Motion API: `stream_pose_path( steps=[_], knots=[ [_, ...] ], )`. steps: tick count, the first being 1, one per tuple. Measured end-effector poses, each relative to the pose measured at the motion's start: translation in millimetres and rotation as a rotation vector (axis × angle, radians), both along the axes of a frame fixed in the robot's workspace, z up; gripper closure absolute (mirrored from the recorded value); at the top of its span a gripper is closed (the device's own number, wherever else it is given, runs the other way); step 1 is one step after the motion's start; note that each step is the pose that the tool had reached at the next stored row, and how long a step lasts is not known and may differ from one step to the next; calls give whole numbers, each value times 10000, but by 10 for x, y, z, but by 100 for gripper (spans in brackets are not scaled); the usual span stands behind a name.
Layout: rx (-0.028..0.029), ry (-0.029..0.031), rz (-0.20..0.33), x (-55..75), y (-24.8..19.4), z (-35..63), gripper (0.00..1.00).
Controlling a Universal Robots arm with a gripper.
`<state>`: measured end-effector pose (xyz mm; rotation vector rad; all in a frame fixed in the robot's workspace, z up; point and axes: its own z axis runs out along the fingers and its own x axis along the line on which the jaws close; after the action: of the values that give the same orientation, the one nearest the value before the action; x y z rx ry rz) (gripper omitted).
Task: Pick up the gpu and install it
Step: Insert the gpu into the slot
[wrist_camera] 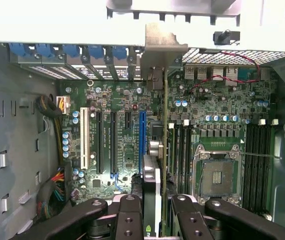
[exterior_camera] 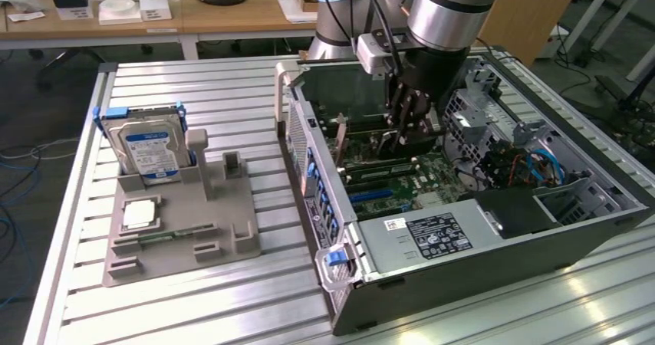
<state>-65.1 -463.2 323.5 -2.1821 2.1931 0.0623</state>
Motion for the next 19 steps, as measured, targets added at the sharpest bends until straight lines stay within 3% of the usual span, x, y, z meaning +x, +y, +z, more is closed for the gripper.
stream_pose_path(
  steps=[19],
  knots=[
    [1,-1,-141,31,-25,-169,73]
  ],
)
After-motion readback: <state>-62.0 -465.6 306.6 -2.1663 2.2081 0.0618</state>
